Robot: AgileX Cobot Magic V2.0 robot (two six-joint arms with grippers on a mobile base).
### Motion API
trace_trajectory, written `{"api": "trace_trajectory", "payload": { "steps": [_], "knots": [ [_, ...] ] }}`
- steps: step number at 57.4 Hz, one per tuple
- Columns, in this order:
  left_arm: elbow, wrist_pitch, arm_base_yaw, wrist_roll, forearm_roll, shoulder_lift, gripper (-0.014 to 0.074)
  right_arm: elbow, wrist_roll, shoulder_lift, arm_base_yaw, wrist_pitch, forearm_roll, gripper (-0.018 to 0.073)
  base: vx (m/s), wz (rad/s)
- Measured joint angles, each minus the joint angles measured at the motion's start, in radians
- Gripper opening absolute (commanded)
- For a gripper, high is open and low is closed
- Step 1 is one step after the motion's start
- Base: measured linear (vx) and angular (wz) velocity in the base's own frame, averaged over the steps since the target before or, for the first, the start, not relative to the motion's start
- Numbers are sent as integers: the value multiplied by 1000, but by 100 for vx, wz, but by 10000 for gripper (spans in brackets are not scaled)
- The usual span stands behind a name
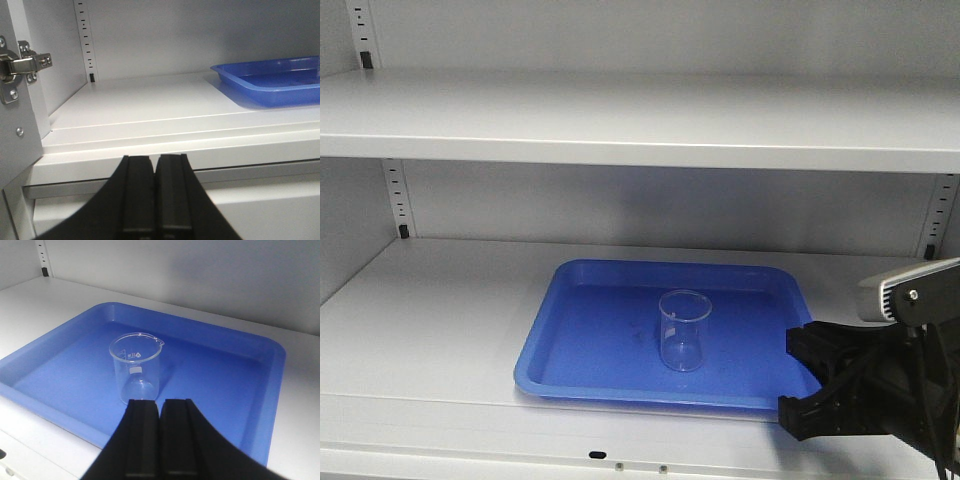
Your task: Pick beaker and place in left cabinet
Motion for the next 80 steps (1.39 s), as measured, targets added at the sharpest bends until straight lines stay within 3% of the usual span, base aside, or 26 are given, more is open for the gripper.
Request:
{"api": "trace_trajectory", "payload": {
  "steps": [14, 22, 33, 42, 57, 80],
  "knots": [
    [0, 0, 0, 0, 0, 0, 1, 0, -1, -1, 0, 2, 13, -9, 0, 0],
    [0, 0, 0, 0, 0, 0, 1, 0, -59, -31, -20, 39, 110, -9, 0, 0],
    [0, 0, 0, 0, 0, 0, 1, 0, -203, -123, -106, 190, 246, -9, 0, 0],
    [0, 0, 0, 0, 0, 0, 1, 21, -228, -221, -208, 308, 303, -9, 0, 0],
    [0, 0, 0, 0, 0, 0, 1, 316, -232, -475, -334, 169, 312, -8, 0, 0],
    [0, 0, 0, 0, 0, 0, 1, 736, -233, -940, -372, 135, 351, -6, 0, 0]
  ]
}}
